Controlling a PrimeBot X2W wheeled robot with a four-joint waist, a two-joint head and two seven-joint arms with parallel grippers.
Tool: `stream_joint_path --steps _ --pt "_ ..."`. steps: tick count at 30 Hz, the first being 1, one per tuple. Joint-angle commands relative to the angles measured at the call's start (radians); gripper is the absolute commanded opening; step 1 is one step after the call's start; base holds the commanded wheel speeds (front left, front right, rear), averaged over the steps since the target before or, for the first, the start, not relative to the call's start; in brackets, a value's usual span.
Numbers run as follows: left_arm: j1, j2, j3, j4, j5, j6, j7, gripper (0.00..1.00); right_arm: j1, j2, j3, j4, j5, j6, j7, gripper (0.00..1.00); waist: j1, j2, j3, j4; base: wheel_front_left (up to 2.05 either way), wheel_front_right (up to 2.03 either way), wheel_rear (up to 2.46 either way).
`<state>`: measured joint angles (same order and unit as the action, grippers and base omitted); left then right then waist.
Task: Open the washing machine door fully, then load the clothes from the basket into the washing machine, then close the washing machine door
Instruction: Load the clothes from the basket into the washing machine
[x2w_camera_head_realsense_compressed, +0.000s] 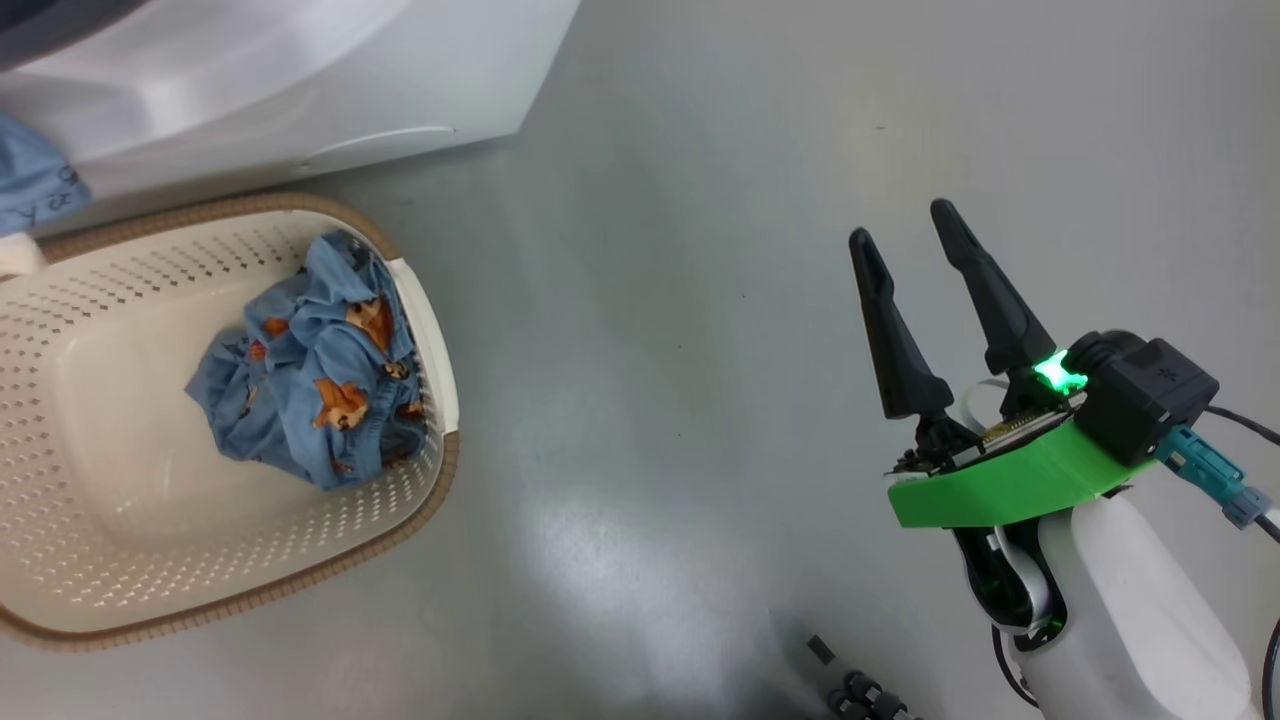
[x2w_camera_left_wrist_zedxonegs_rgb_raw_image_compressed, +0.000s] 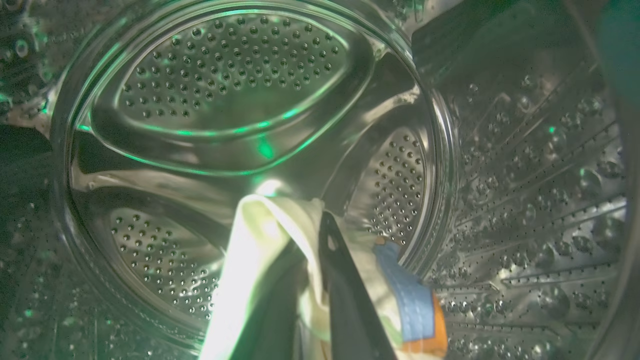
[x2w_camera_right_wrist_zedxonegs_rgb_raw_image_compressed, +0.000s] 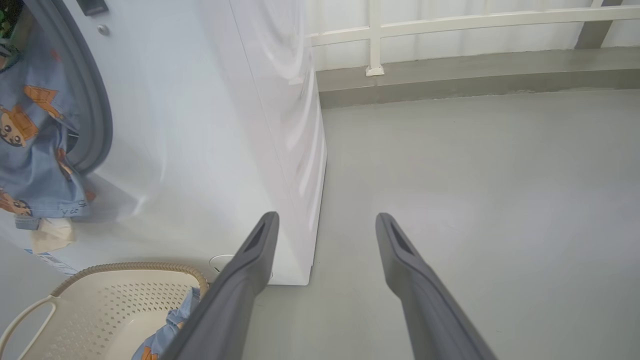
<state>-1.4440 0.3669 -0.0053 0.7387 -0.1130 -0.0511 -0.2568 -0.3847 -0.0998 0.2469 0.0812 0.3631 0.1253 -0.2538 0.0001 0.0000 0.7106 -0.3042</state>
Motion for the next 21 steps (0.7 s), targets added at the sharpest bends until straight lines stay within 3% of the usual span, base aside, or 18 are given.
stream_joint_path --steps 1,12,15,16,17,21 --pt "0.036 0.046 0.007 -0.016 0.004 0.000 -0.005 0.00 0.006 -0.004 0.016 -0.025 0.002 0.005 -0.008 1.00 -0.0001 0.0000 0.002 0.000 0.00 0.00 0.00" --pt "0.018 0.047 -0.052 0.309 0.036 -0.039 0.002 0.00 0.012 0.003 0.020 -0.021 0.006 0.005 -0.008 1.00 -0.0001 0.0000 -0.011 0.006 0.00 0.00 0.00" --pt "-0.021 0.047 -0.072 0.389 0.039 -0.051 0.038 0.42 0.013 0.002 0.017 -0.022 0.009 0.005 -0.008 1.00 -0.0001 0.0000 -0.015 0.008 0.00 0.00 0.00" --pt "-0.034 0.045 -0.070 0.414 0.032 -0.053 0.053 0.66 0.012 0.001 0.016 -0.023 0.010 0.005 -0.008 1.00 -0.0001 0.0000 -0.016 0.009 0.00 0.00 0.00" --pt "-0.045 0.042 -0.074 0.437 0.031 -0.055 0.071 1.00 0.012 0.000 0.015 -0.023 0.010 0.005 -0.008 1.00 -0.0001 0.0000 -0.017 0.010 0.00 0.00 0.00" --pt "-0.066 0.034 -0.084 0.493 0.023 -0.062 0.105 1.00 0.010 -0.003 0.013 -0.022 0.011 0.005 -0.008 1.00 -0.0001 0.0000 -0.023 0.016 0.00 0.00 0.00"
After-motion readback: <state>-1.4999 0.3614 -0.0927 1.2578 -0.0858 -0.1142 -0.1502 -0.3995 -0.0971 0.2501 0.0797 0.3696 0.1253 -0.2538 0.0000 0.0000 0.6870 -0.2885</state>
